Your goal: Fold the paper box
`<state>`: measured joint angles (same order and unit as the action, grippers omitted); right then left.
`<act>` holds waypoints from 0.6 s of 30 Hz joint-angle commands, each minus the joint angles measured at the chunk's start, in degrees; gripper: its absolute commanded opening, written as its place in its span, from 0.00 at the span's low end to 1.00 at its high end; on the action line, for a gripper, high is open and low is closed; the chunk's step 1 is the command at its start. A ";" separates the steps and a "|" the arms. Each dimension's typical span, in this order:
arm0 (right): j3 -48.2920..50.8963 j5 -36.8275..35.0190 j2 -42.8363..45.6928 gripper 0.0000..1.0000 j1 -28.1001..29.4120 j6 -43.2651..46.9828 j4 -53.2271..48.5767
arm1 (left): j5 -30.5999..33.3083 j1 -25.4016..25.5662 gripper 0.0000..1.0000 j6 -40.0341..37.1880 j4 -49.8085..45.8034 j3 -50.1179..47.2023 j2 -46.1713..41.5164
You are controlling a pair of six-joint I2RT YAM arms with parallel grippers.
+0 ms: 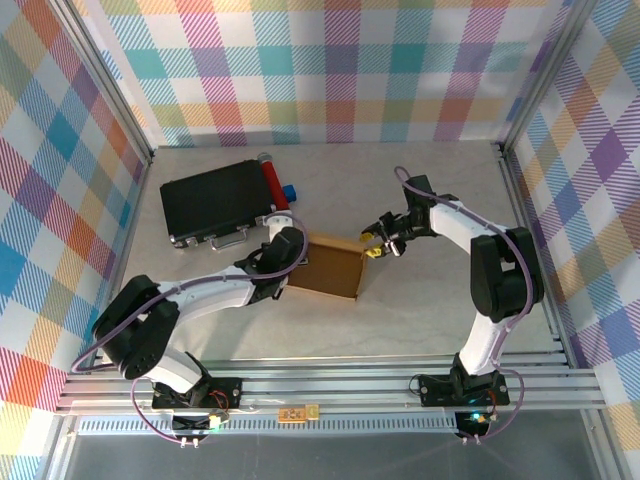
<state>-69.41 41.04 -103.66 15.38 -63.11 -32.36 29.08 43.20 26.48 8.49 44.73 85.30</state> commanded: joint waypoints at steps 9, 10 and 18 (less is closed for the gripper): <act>1.02 -3.91 0.56 0.25 1.48 2.72 0.37 | -10.45 0.01 0.40 8.56 -2.53 -3.23 -7.16; 0.98 -4.11 0.48 0.24 1.52 2.82 0.32 | -11.74 0.02 0.42 9.19 -2.52 -3.38 -7.60; 0.63 -6.09 0.30 0.24 1.81 3.91 -0.45 | -19.75 -0.11 0.57 15.12 -8.10 -4.94 -12.56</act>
<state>-68.93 37.67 -103.55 16.67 -60.58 -31.86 13.76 43.20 38.00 2.83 41.06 75.66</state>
